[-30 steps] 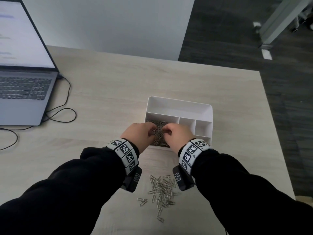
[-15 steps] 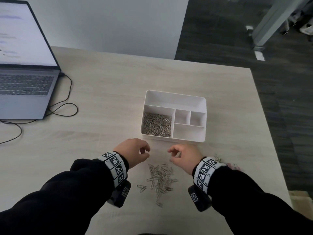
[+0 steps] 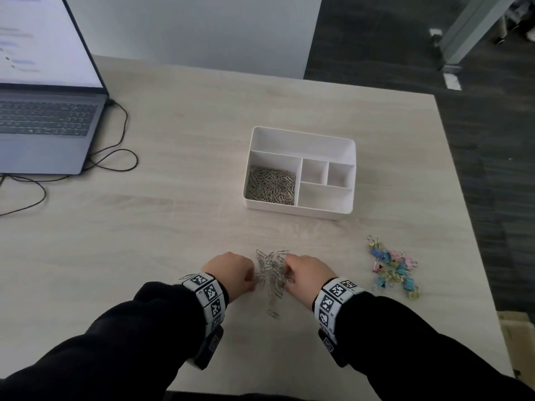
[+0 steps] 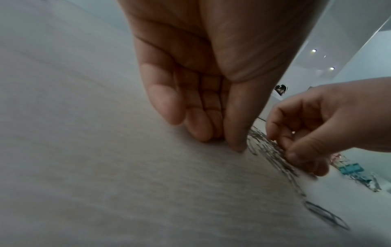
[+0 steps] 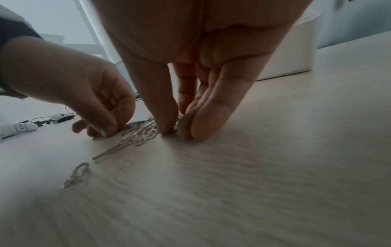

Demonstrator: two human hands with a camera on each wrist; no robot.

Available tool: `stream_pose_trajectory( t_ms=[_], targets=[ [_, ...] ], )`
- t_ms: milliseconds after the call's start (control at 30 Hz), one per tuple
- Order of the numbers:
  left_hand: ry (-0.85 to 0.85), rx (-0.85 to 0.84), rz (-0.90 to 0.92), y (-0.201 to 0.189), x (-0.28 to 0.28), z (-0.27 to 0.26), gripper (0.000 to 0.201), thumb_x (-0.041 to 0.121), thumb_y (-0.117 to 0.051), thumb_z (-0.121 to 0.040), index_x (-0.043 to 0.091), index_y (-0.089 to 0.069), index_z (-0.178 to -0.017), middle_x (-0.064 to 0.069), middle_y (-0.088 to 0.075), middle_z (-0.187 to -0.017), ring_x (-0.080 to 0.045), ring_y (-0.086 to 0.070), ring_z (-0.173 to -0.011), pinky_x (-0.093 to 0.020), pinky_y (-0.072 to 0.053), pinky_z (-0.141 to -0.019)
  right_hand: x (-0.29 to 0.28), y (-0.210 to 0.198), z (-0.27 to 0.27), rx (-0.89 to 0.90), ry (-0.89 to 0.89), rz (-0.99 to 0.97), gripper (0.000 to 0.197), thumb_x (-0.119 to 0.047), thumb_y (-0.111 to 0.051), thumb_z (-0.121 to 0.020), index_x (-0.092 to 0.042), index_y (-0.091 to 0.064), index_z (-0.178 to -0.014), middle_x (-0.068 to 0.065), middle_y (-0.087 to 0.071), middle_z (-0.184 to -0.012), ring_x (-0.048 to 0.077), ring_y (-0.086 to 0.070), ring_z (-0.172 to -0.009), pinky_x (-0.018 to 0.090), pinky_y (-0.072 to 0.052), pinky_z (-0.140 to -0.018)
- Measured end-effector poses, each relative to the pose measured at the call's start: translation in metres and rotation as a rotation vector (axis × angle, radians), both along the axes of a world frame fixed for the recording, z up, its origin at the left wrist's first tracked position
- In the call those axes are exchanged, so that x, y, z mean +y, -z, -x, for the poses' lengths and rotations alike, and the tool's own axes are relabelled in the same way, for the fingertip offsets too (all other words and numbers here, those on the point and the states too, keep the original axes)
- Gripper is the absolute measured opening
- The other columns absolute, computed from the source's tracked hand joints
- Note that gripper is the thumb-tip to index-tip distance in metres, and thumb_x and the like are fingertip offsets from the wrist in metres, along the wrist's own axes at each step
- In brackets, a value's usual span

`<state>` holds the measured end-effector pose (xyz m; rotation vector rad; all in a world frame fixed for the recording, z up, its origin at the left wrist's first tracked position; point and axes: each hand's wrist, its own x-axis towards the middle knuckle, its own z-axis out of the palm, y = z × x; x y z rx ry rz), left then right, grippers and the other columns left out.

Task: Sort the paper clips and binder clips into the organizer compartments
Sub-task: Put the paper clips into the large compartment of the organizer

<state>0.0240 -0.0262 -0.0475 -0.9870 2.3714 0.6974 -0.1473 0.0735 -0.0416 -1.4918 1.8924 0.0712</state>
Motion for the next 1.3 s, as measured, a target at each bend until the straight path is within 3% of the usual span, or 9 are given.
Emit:
stream_pose_trajectory(
  t_ms=[167, 333, 433, 600, 767, 867, 933, 1067, 1300],
  targets=[
    [-0.078, 0.191, -0.002, 0.003, 0.004, 0.007, 0.012, 0.033, -0.062, -0.083, 0.023, -0.065, -0.089, 0.000, -0.067, -0.093, -0.022, -0.061, -0.092, -0.028, -0.046, -0.078, 0.002, -0.006, -0.003, -0.034, 0.033, 0.104, 0.012, -0.029, -0.061, -0.086, -0.020, -0.053, -0.090, 0.004, -0.063, -0.095, 0.024, -0.056, -0.089, 0.032, -0.041, -0.075],
    [-0.129, 0.258, -0.002, 0.007, 0.002, -0.007, 0.007, 0.029, -0.064, -0.080, 0.022, -0.062, -0.081, 0.008, -0.053, -0.079, -0.014, -0.049, -0.076, -0.026, -0.042, -0.074, 0.019, -0.004, -0.013, -0.006, -0.186, -0.086, 0.036, -0.055, -0.067, -0.074, -0.023, -0.052, -0.083, 0.005, -0.067, -0.093, 0.028, -0.061, -0.088, 0.033, -0.046, -0.073],
    [-0.142, 0.262, -0.026, 0.007, 0.002, -0.008, 0.012, 0.032, -0.068, -0.077, 0.026, -0.057, -0.076, 0.009, -0.053, -0.077, -0.013, -0.049, -0.074, -0.025, -0.042, -0.072, 0.020, 0.003, -0.020, 0.006, -0.238, -0.124, 0.036, -0.052, -0.067, -0.077, -0.021, -0.051, -0.088, 0.012, -0.066, -0.098, 0.033, -0.063, -0.090, 0.035, -0.048, -0.074],
    [-0.170, 0.250, -0.038, 0.005, 0.002, -0.006, 0.030, 0.043, -0.076, -0.070, 0.027, -0.052, -0.076, 0.006, -0.053, -0.081, -0.016, -0.051, -0.075, -0.026, -0.040, -0.069, 0.010, 0.004, -0.008, -0.011, -0.090, -0.023, 0.028, -0.045, -0.066, -0.082, -0.025, -0.047, -0.086, 0.008, -0.064, -0.100, 0.030, -0.060, -0.093, 0.034, -0.044, -0.076],
    [-0.213, 0.227, -0.012, 0.000, 0.007, -0.001, 0.067, 0.051, -0.081, -0.056, 0.023, -0.050, -0.109, 0.003, -0.043, -0.109, -0.021, -0.055, -0.094, -0.032, -0.048, -0.086, 0.014, 0.004, 0.015, -0.026, 0.102, 0.068, 0.065, -0.052, -0.077, -0.070, -0.027, -0.041, -0.118, 0.000, -0.043, -0.116, 0.024, -0.057, -0.092, 0.033, -0.048, -0.082],
    [-0.162, 0.186, 0.008, 0.001, 0.013, 0.002, 0.106, 0.063, -0.079, -0.043, 0.027, -0.036, -0.133, 0.002, -0.037, -0.124, -0.024, -0.054, -0.108, -0.036, -0.048, -0.096, 0.015, 0.007, 0.019, 0.002, 0.105, 0.045, 0.098, -0.060, -0.079, -0.061, -0.035, -0.026, -0.140, 0.001, -0.034, -0.125, 0.025, -0.056, -0.103, 0.038, -0.050, -0.093],
    [-0.100, 0.131, 0.041, 0.002, 0.019, 0.004, 0.117, 0.070, -0.076, -0.041, 0.033, -0.024, -0.139, 0.004, -0.033, -0.127, -0.023, -0.049, -0.112, -0.040, -0.049, -0.095, 0.012, 0.008, 0.016, 0.011, 0.085, 0.025, 0.105, -0.063, -0.078, -0.058, -0.038, -0.022, -0.143, 0.001, -0.031, -0.127, 0.024, -0.054, -0.107, 0.039, -0.050, -0.095],
    [-0.056, 0.126, 0.066, 0.003, 0.023, 0.011, 0.109, 0.065, -0.078, -0.051, 0.033, -0.024, -0.140, 0.002, -0.031, -0.128, -0.024, -0.049, -0.114, -0.041, -0.050, -0.095, 0.007, 0.011, 0.009, 0.018, 0.052, 0.041, 0.094, -0.053, -0.079, -0.065, -0.034, -0.029, -0.142, 0.003, -0.033, -0.127, 0.027, -0.055, -0.106, 0.038, -0.050, -0.094],
    [-0.091, 0.232, -0.017, 0.003, 0.022, 0.028, 0.064, 0.038, -0.078, -0.069, 0.024, -0.053, -0.125, -0.003, -0.044, -0.121, -0.028, -0.062, -0.097, -0.037, -0.051, -0.088, 0.001, 0.014, 0.004, -0.070, 0.069, 0.095, 0.054, -0.036, -0.070, -0.079, -0.025, -0.050, -0.129, 0.002, -0.043, -0.116, 0.030, -0.060, -0.094, 0.040, -0.052, -0.082]
  ],
)
